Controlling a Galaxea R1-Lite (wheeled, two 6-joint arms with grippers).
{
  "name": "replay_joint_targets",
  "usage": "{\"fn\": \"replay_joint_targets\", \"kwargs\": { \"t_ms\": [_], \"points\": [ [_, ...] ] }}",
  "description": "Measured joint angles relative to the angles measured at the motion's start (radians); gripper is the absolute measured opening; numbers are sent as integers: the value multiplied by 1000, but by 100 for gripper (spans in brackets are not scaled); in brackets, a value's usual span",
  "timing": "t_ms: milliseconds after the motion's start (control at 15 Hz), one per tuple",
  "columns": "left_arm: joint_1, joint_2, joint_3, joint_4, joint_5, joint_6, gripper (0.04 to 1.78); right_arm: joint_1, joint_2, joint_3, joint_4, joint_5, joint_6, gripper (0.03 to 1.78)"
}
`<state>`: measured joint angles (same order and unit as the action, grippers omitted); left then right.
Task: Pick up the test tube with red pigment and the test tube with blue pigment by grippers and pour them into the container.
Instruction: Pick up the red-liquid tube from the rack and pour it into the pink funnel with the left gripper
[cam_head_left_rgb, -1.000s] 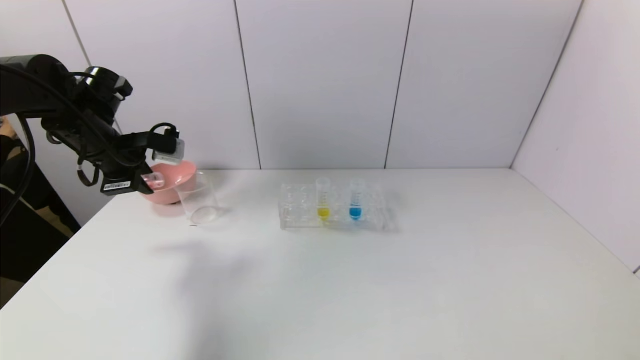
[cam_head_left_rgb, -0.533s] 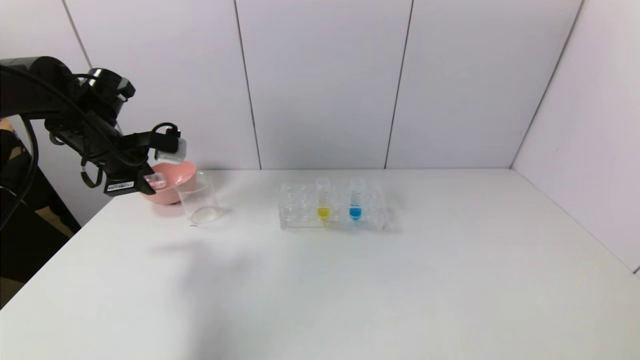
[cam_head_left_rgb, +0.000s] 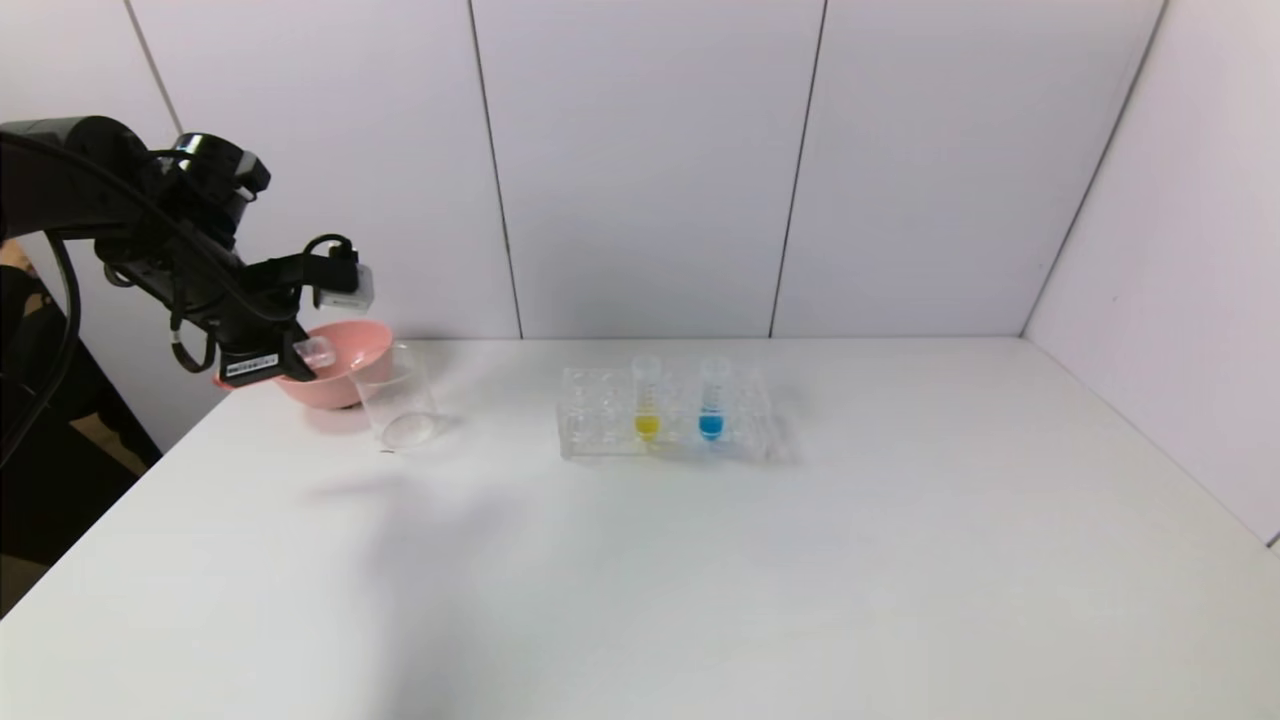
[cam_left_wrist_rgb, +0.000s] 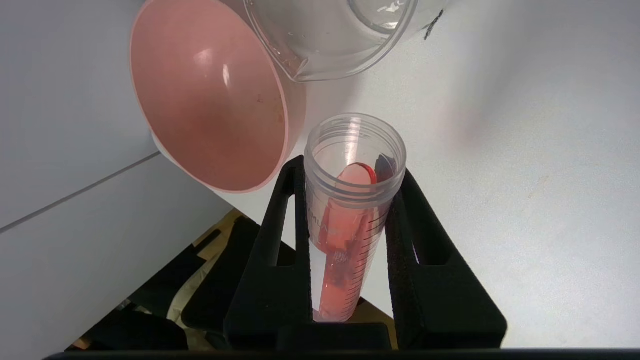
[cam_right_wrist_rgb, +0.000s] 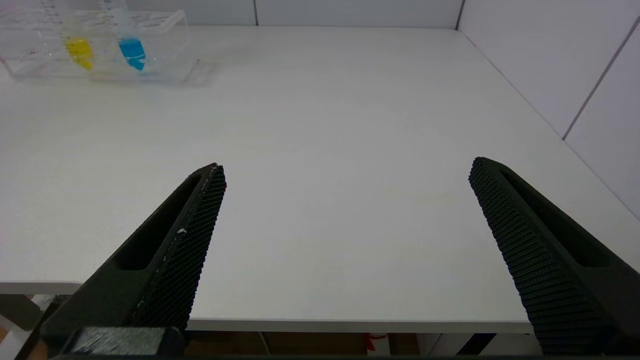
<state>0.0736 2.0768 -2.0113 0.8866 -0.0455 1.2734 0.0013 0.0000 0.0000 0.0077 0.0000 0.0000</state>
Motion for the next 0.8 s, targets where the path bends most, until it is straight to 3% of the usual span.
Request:
{"fn": "replay_joint_targets", "kwargs": {
  "t_ms": [800],
  "points": [
    [-20,34,-6,-41,62,-17,44,0,0,0,0,0,0,177]
  ]
}}
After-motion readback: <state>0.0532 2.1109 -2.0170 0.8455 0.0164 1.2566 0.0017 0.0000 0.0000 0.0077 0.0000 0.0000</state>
